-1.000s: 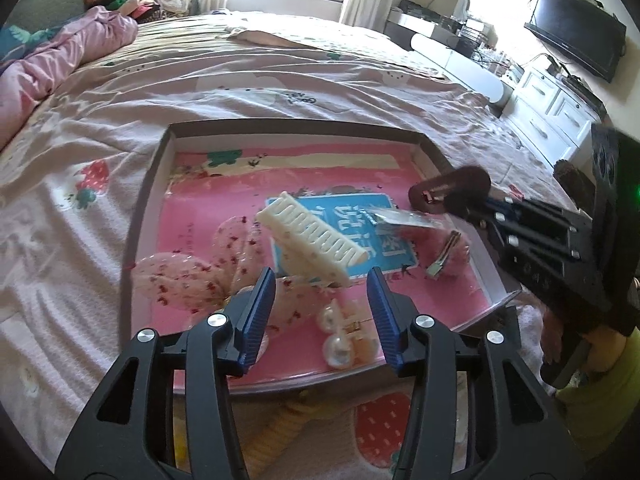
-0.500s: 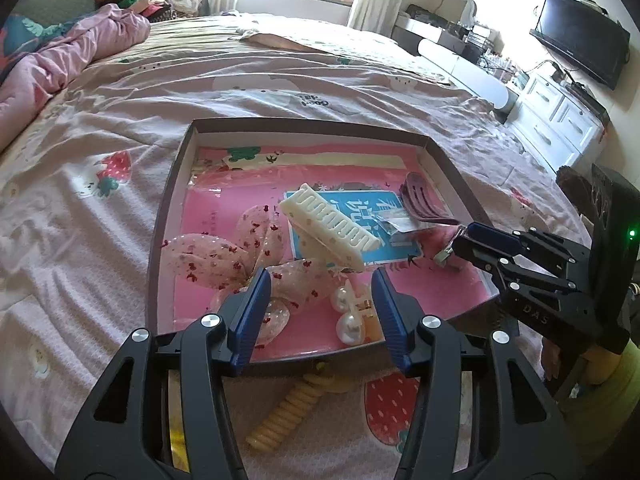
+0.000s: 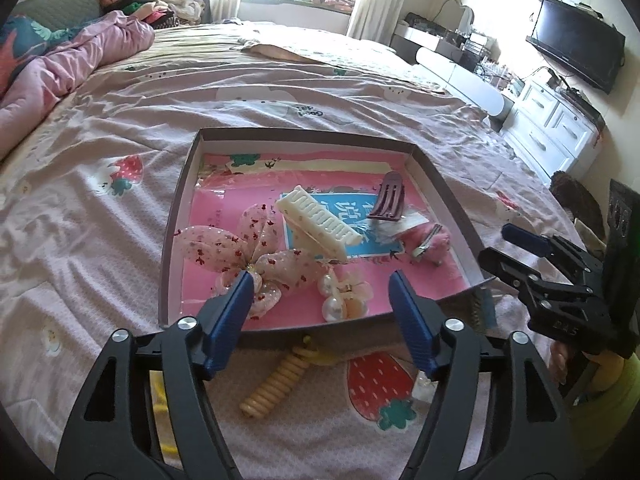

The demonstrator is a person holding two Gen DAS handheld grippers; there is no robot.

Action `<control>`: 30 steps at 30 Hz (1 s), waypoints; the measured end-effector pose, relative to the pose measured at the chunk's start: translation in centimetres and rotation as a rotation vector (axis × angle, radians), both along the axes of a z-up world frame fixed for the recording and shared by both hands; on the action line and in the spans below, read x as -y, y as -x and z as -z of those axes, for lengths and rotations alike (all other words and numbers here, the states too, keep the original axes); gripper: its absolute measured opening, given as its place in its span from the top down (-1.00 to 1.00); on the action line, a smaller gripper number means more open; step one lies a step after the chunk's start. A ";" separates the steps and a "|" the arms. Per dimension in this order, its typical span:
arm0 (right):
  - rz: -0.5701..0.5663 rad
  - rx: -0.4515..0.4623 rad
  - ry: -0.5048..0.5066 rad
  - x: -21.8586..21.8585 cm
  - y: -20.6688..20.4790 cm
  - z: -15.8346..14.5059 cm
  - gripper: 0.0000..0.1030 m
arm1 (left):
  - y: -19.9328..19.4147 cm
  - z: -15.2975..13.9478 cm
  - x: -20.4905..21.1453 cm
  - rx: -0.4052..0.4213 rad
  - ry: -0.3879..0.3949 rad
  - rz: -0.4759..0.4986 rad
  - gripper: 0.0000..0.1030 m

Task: Organize jewelry
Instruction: 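Open both tools to release the clips in the tray and withdraw, then move the left tool to the bagged yellow bangles while the right tool approaches the white earring card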

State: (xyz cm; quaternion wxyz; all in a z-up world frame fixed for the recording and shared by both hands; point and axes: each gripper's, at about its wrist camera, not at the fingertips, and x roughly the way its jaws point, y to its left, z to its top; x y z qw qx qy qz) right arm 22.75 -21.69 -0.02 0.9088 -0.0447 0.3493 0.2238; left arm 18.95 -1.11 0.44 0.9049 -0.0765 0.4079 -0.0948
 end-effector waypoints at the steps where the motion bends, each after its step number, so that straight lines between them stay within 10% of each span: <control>1: 0.005 0.008 -0.003 0.2 0.3 -0.3 -0.51 | 0.2 -0.2 0.0 0.002 0.001 0.000 -0.36; 10: 0.035 0.061 -0.038 1.4 3.2 -3.0 -0.83 | 2.0 -1.7 0.0 0.036 -0.005 -0.017 -0.77; 30: -0.010 0.096 -0.057 0.6 8.3 -5.5 -0.85 | 6.0 -3.9 -2.3 0.092 -0.004 -0.066 -0.78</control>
